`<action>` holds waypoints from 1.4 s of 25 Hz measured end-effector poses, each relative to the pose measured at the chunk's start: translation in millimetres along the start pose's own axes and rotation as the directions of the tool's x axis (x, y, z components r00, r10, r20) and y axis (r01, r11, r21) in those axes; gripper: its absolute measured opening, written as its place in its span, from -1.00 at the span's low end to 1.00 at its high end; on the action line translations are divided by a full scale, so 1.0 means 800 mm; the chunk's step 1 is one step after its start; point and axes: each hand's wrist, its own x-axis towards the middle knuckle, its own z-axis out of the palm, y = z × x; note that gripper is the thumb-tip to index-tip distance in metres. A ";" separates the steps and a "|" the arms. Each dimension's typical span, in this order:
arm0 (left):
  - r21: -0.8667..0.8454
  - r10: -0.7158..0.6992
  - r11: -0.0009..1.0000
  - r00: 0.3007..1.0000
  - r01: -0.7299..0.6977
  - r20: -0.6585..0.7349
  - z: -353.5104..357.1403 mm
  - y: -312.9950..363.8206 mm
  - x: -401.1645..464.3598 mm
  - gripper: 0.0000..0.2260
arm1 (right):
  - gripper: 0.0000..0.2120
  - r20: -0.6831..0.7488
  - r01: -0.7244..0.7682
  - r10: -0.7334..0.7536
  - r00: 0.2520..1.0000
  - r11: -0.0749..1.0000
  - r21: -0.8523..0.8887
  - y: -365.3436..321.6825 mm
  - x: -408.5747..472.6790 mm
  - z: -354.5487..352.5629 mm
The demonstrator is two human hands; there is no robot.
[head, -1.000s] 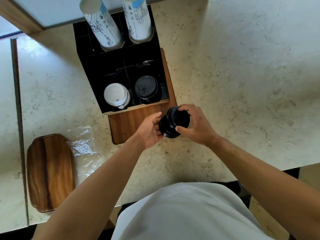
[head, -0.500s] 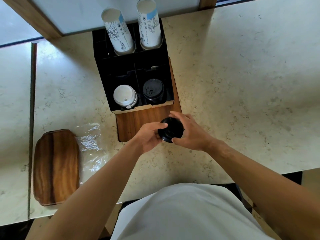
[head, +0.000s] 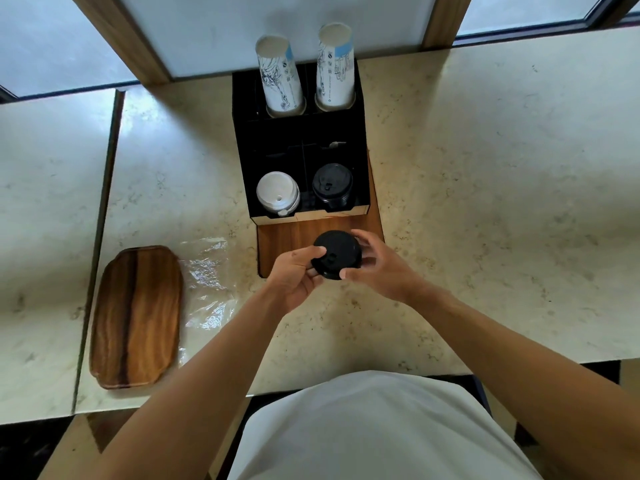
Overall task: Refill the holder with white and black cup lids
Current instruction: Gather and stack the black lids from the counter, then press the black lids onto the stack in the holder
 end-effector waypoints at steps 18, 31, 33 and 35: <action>0.191 0.202 0.963 0.978 -0.191 -0.042 0.015 0.098 0.040 -0.76 | -0.53 -0.284 -0.030 0.054 0.957 0.996 0.089 -0.085 0.089 -0.035; 0.415 0.262 0.898 0.936 -0.146 -0.237 0.057 0.139 0.105 -0.88 | -0.60 -0.456 -0.069 0.019 0.890 0.993 -0.094 -0.110 0.142 -0.058; 0.469 0.311 0.866 0.922 -0.174 -0.232 0.053 0.137 0.108 -0.89 | -0.59 -0.450 -0.079 0.018 0.893 0.990 -0.117 -0.110 0.144 -0.056; 0.514 0.357 0.835 0.904 -0.196 -0.236 0.050 0.135 0.108 -0.88 | -0.58 -0.447 -0.086 0.017 0.895 0.987 -0.135 -0.112 0.144 -0.053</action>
